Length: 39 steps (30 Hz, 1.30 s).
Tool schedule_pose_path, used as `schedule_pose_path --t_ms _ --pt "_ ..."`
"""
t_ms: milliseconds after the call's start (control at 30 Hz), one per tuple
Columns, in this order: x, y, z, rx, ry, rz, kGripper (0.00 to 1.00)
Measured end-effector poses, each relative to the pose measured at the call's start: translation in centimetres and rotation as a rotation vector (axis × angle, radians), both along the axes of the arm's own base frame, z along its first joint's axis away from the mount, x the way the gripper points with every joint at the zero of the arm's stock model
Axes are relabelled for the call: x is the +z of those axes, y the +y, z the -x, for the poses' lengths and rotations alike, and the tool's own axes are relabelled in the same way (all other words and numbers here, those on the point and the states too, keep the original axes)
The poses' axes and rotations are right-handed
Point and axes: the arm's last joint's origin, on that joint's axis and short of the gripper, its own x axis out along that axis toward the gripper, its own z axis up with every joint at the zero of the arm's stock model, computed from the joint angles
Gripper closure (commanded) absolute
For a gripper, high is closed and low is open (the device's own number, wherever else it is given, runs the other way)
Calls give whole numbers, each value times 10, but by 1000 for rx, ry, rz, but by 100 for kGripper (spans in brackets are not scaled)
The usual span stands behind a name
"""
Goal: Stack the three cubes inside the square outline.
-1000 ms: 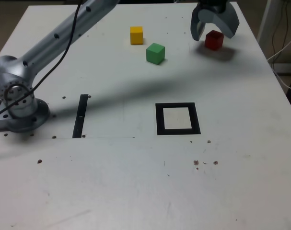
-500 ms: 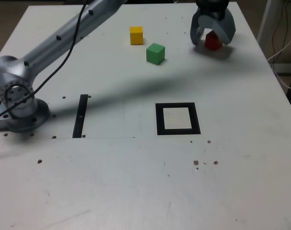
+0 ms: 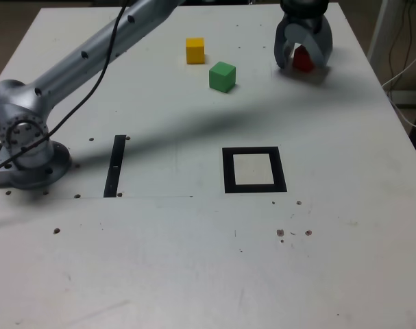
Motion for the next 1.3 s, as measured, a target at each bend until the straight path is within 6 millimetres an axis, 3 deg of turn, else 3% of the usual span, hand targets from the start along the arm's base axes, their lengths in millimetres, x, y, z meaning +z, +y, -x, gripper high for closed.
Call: schedule_pose_path --t_ms 267,633,867,1033,1300 --pt "0 1 -1 -3 -7 -5 71" --pt "2 -1 -2 -6 -28 14 79" --pt "32 -10 10 27 -43 1 79" --pt "52 -31 21 63 -27 -28 79" --pt "73 -107 40 77 33 -34 78"
